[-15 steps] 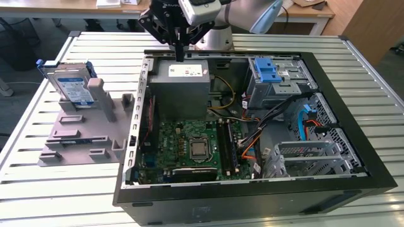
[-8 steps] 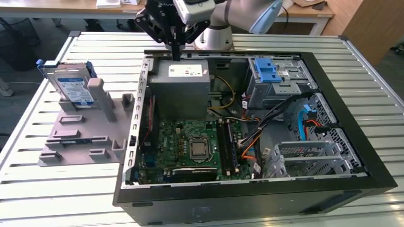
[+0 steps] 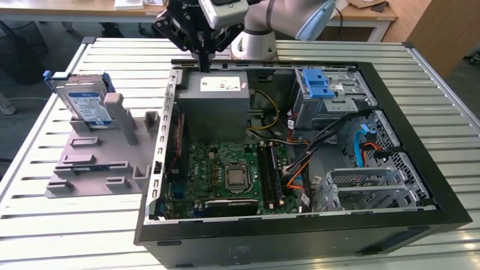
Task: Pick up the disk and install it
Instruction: 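Reach for the disk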
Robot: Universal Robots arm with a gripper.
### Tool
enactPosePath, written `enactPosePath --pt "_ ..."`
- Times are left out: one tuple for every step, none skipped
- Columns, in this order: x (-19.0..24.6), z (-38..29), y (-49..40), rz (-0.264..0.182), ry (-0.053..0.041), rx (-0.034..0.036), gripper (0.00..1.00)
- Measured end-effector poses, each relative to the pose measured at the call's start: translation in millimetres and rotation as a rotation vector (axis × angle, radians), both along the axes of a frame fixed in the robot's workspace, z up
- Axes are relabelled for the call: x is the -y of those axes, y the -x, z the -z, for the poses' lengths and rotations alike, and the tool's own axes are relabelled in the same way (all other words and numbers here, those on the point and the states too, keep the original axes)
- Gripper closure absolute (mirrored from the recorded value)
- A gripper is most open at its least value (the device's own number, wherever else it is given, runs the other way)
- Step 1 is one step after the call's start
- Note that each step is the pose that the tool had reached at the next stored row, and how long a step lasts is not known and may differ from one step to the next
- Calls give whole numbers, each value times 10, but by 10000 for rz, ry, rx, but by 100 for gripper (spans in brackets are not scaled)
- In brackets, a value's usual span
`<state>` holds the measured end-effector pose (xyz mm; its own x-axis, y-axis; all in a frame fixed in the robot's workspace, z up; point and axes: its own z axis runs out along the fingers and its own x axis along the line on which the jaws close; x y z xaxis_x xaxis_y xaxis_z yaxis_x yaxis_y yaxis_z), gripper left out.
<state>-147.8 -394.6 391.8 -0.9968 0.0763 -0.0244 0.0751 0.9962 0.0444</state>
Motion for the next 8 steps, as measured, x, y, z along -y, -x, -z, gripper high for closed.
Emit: enactPosePath --pt "0 1 8 0 -1 0 89" --pt "0 1 15 0 0 0 89" --pt "0 1 23 -1 0 -1 89" --pt "-1 2 28 0 0 0 89" --pt "-1 1 29 0 0 -1 89" --pt "0 1 30 -1 0 0 89" --pt "0 2 31 0 0 0 89" --pt "0 1 32 0 0 -1 89"
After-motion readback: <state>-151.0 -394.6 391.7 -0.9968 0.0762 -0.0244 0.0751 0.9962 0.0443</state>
